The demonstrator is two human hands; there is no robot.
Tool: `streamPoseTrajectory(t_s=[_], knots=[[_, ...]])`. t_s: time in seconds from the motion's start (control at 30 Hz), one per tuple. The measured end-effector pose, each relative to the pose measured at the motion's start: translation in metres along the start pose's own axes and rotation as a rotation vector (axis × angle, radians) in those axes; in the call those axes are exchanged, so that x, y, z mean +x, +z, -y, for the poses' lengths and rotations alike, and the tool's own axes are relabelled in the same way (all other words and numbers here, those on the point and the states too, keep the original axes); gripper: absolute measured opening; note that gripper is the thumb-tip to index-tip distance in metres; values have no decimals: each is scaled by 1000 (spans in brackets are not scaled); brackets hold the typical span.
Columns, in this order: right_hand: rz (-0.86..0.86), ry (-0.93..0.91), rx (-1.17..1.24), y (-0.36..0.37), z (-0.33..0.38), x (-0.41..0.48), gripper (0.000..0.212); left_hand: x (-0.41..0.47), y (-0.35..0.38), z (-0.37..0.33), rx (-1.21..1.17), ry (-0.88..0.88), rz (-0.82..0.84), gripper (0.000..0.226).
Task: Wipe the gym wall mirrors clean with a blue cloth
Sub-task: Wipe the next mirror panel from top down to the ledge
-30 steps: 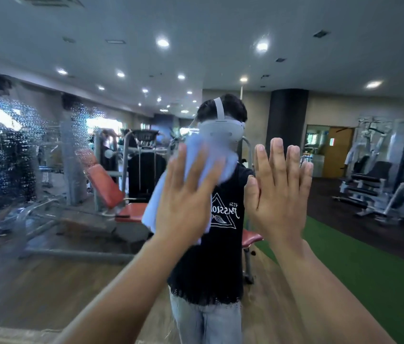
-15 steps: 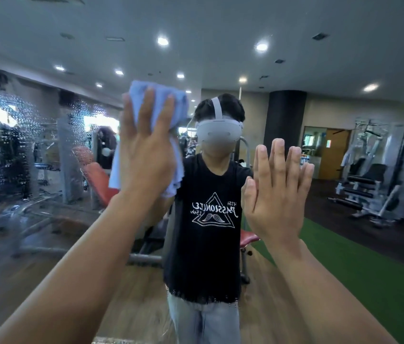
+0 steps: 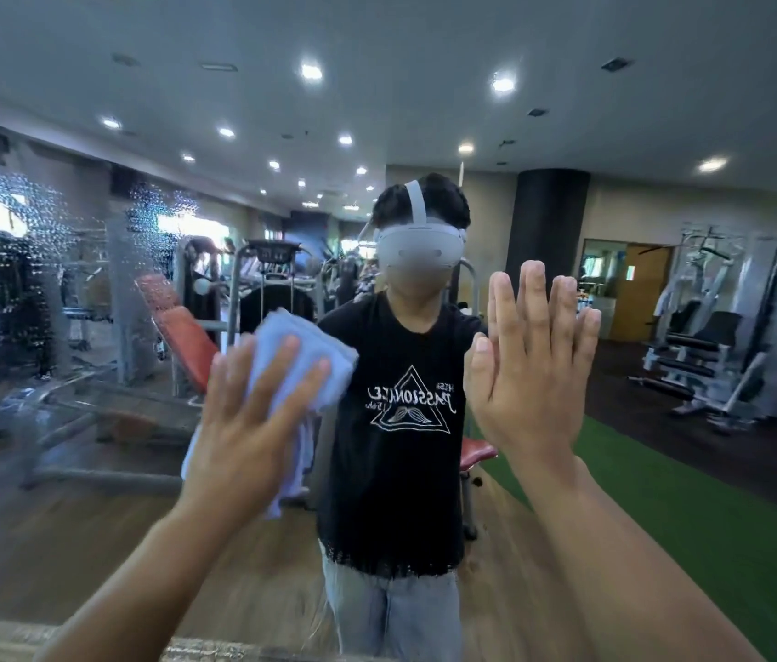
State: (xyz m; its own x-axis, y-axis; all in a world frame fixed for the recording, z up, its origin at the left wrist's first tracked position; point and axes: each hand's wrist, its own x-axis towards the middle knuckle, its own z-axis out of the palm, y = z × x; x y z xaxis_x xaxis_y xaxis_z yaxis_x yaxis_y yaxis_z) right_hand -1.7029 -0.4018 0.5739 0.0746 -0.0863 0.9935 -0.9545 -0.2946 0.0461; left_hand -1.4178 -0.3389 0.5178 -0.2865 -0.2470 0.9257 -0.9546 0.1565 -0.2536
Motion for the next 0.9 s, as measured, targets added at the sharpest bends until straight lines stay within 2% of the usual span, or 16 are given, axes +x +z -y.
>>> streamPoseTrajectory(t_s=[0.1,0.2,0.27,0.33,0.43,0.47,0.53,0.6,0.73,0.83,0.9], knots=[[12,7,-14,0,1,0,60,47,-15,21,-77,-248,-71,64],[16,7,-25,0,1,1,60,107,-22,4,-123,-398,-148,61],[22,4,-30,-1,1,1,60,132,-17,-20,-131,-351,-193,67],[18,0,-27,-1,0,1,59,137,-5,-43,-102,-186,-225,75],[9,6,5,-1,-2,1,59,102,13,-73,-113,-8,-189,85],[9,5,9,-1,-2,1,59,83,17,-79,-126,43,-161,83],[6,-5,-1,-1,-2,0,59,40,23,-78,-123,150,-114,65],[-9,-11,-3,0,-3,-1,58,6,20,-55,-88,189,-57,57],[-29,-5,-11,3,0,-1,58,-2,-1,6,-3,86,-18,63],[-27,-3,-8,4,0,-2,59,36,-13,31,-14,-75,-50,68],[-23,-1,-9,4,-1,-2,60,69,-16,30,-43,-166,-97,62]])
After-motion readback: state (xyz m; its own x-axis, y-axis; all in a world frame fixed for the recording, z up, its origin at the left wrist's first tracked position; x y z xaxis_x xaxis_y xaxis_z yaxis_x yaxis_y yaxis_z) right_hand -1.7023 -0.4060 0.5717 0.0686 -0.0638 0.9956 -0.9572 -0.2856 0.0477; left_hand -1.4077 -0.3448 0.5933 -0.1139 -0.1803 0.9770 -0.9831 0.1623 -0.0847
